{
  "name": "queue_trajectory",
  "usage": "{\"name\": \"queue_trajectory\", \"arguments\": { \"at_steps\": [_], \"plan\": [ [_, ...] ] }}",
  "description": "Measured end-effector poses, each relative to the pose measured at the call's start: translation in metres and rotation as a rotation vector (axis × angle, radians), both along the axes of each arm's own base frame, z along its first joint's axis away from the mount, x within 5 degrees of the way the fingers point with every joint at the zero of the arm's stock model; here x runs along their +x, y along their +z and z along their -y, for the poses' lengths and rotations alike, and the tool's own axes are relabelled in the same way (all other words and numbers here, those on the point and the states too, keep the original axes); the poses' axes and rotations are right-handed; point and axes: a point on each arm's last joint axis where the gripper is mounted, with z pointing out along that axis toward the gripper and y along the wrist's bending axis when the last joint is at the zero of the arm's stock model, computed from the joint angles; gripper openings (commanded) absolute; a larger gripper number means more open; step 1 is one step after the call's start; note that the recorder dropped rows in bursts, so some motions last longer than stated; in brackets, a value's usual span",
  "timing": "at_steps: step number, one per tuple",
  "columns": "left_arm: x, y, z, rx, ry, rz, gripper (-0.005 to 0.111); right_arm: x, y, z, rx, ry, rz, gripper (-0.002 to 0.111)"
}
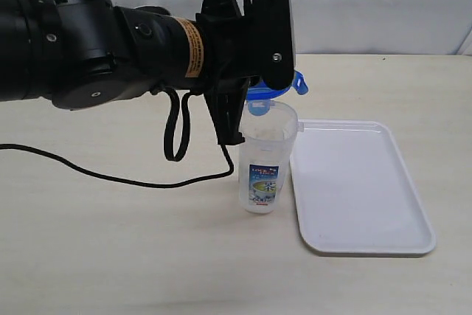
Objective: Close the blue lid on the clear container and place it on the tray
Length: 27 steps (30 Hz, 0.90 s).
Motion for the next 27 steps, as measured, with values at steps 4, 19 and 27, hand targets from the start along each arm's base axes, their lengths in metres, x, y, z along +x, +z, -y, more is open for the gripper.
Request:
{"name": "queue_trajectory", "arguments": {
  "at_steps": [4,19,27],
  "plan": [
    [-0.0035,-0.0002,0.0031,0.002,-0.012,-0.001,0.000,0.0000,0.0000,0.0000,0.000,0.000,0.000,0.005],
    [-0.0050,0.0014,0.0056,-0.017,-0.028,0.008,0.000,0.0000,0.0000,0.0000,0.000,0.000,0.000,0.005],
    [-0.0050,0.0015,0.0057,-0.015,-0.031,0.012,0.000,0.0000,0.0000,0.0000,0.000,0.000,0.000,0.005]
  ]
}}
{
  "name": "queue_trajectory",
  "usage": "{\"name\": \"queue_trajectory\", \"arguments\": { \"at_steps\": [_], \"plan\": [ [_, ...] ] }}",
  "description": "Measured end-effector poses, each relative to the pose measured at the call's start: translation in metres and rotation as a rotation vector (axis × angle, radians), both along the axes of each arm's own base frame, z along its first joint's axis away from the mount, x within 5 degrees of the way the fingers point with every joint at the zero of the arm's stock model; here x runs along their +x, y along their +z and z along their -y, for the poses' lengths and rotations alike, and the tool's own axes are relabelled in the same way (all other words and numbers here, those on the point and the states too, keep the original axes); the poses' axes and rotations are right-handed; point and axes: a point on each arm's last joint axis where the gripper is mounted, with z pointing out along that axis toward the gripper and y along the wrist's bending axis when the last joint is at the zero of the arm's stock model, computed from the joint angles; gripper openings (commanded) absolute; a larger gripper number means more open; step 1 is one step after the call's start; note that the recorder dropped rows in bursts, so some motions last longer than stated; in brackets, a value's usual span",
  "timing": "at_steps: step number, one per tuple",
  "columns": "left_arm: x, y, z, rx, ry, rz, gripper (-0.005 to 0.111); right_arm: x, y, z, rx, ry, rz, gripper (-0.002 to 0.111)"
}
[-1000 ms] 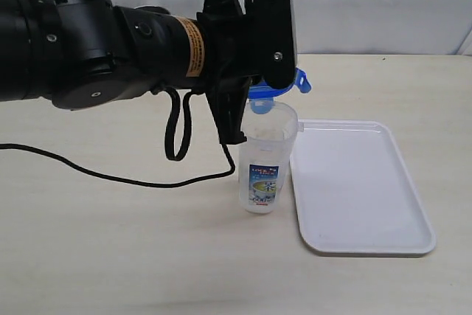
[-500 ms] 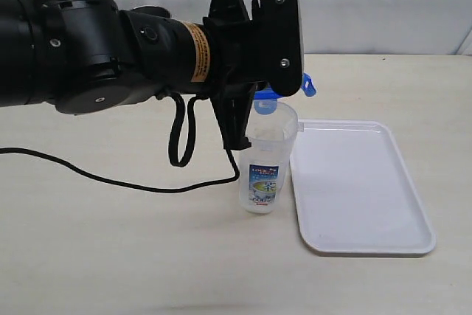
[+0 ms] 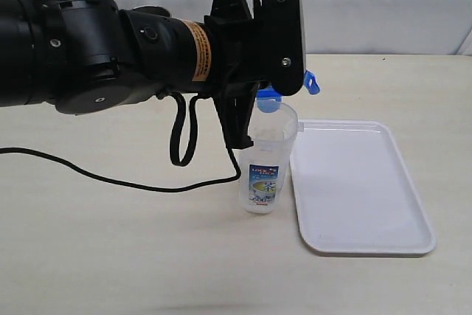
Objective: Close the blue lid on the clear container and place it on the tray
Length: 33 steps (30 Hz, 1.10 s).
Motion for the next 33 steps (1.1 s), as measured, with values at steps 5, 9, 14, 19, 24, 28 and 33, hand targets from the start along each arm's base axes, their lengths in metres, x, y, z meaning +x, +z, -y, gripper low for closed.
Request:
{"name": "queue_trajectory", "arguments": {
  "at_steps": [5,9,14,19,24,28,33],
  "plan": [
    [0.0002,0.0002,-0.0001,0.022,-0.015,0.025,0.000,0.0000,0.0000,0.0000,0.000,0.000,0.000,0.005],
    [0.0003,0.0000,-0.0004,0.026,-0.013,0.025,0.000,0.0000,0.0000,0.0000,0.000,0.000,0.000,0.005],
    [0.0002,0.0002,-0.0010,0.030,-0.010,0.024,0.000,0.0000,0.0000,0.0000,0.000,0.000,0.000,0.005],
    [-0.0017,0.0067,-0.0032,0.016,-0.010,0.036,0.000,0.0000,0.0000,0.0000,0.000,0.000,0.000,0.005],
    [-0.0016,0.0065,-0.0034,0.018,-0.007,0.033,0.000,0.0000,0.0000,0.0000,0.000,0.000,0.000,0.005],
    [-0.0017,0.0064,-0.0034,0.015,-0.005,0.028,0.000,0.0000,0.0000,0.0000,0.000,0.000,0.000,0.005],
    [-0.0013,0.0041,-0.0026,0.001,0.007,0.004,0.000,0.0000,0.0000,0.0000,0.000,0.000,0.000,0.005]
  ]
}}
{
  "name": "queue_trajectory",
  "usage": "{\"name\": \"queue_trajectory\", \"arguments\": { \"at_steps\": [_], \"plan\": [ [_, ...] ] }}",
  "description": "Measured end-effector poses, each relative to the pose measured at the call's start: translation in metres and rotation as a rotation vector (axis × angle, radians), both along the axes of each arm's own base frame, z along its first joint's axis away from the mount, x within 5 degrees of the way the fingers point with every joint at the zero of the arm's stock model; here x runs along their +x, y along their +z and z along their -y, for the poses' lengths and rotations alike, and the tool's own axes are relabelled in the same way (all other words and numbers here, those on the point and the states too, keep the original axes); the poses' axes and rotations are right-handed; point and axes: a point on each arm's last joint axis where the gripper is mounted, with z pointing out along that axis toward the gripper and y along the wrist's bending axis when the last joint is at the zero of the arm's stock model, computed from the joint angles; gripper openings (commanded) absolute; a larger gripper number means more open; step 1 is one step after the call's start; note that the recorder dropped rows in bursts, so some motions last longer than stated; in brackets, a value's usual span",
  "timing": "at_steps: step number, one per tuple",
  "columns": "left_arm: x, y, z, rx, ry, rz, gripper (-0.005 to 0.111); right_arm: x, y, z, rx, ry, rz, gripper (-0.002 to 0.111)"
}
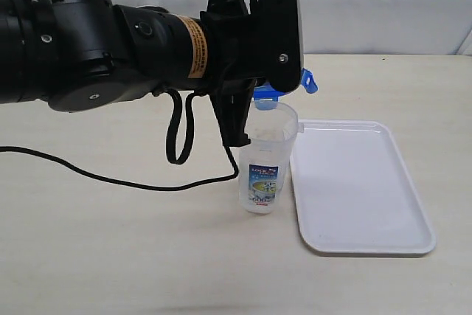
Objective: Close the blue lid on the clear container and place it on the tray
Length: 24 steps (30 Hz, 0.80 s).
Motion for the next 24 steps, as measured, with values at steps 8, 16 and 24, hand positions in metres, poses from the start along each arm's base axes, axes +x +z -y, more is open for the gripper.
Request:
{"name": "queue_trajectory", "arguments": {
  "at_steps": [8,16,24],
  "plan": [
    [0.0000,-0.0008,0.0003,-0.011,0.008,-0.016,0.000,0.0000,0.0000,0.0000,0.000,0.000,0.000,0.005],
    [-0.0001,-0.0017,-0.0002,-0.017,0.022,-0.037,0.000,0.0000,0.0000,0.0000,0.000,0.000,0.000,0.005],
    [-0.0002,-0.0031,-0.0012,-0.017,0.040,-0.061,0.000,0.0000,0.0000,0.0000,0.000,0.000,0.000,0.005]
  ]
}}
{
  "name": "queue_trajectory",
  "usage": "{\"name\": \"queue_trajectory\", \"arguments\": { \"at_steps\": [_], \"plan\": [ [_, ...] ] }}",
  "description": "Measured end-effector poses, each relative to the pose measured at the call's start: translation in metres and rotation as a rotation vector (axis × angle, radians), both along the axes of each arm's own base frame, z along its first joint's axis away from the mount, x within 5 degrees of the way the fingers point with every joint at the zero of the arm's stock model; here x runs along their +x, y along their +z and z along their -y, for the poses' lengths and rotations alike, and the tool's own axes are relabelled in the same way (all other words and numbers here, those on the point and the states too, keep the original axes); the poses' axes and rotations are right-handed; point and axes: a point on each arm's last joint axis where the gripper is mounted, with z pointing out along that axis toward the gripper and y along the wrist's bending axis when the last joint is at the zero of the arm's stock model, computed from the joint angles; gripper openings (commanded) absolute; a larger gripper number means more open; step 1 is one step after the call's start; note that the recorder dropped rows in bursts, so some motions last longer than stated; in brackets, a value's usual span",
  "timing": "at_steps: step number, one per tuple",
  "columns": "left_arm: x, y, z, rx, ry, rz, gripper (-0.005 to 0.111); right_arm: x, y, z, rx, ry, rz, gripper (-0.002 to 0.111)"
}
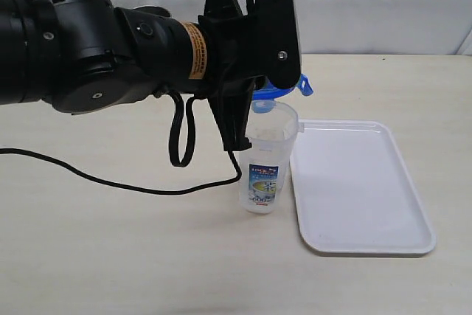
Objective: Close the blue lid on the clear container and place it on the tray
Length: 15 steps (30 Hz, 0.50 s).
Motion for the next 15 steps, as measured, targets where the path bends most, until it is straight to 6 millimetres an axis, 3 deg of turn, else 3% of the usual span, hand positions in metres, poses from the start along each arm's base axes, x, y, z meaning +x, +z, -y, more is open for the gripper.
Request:
{"name": "queue_trajectory", "arguments": {
  "at_steps": [15],
  "plan": [
    [-0.0001,-0.0006,-0.0004,0.000,0.008,-0.011,0.000,0.0000,0.0000,0.0000,0.000,0.000,0.000,0.005]
  ]
}}
